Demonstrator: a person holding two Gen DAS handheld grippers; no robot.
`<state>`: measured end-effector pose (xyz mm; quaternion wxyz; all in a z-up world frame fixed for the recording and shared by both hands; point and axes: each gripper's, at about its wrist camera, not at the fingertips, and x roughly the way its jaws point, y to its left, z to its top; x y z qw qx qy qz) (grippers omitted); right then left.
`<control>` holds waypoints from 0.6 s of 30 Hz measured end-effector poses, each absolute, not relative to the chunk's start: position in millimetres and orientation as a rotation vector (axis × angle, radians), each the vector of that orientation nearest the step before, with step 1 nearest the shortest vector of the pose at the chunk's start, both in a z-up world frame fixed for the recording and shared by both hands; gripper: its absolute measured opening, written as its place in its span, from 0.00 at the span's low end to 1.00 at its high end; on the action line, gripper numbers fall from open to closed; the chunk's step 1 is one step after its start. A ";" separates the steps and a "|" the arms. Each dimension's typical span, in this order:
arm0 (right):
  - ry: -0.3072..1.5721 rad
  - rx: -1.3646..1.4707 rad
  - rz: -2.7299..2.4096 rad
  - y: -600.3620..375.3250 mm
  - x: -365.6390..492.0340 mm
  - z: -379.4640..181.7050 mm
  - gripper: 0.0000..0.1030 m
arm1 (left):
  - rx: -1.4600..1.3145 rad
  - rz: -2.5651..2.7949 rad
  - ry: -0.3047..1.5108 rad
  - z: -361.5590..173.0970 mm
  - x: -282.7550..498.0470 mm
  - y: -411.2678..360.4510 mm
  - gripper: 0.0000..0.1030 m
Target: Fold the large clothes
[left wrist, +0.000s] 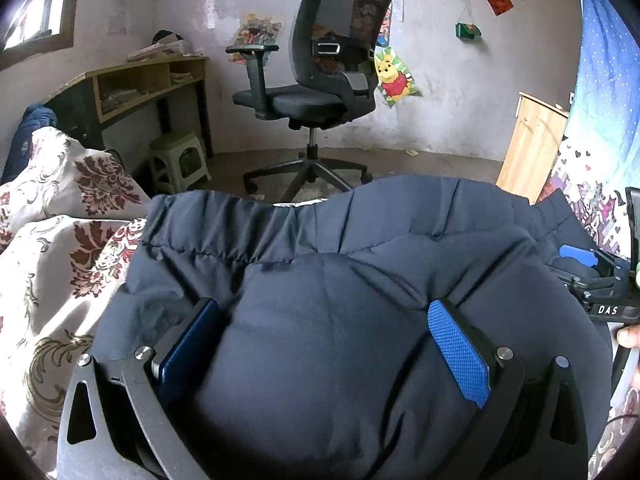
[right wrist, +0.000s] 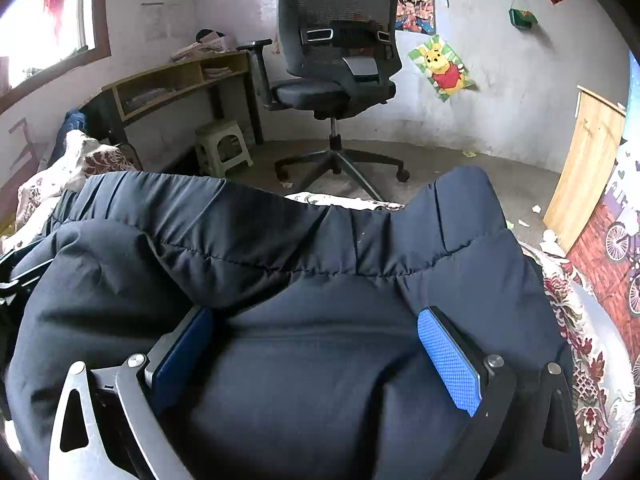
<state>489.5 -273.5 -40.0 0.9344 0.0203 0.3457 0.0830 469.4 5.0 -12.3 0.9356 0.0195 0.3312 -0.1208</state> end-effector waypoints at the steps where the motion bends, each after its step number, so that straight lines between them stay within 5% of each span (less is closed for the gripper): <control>1: 0.701 0.036 0.163 -273.2 487.3 -39.8 1.00 | 0.037 -0.242 0.675 -10.6 467.9 6.1 0.99; 18: 0.622 0.005 0.026 -318.2 446.3 -13.4 1.00 | 0.088 -0.065 0.633 11.4 449.8 38.5 0.99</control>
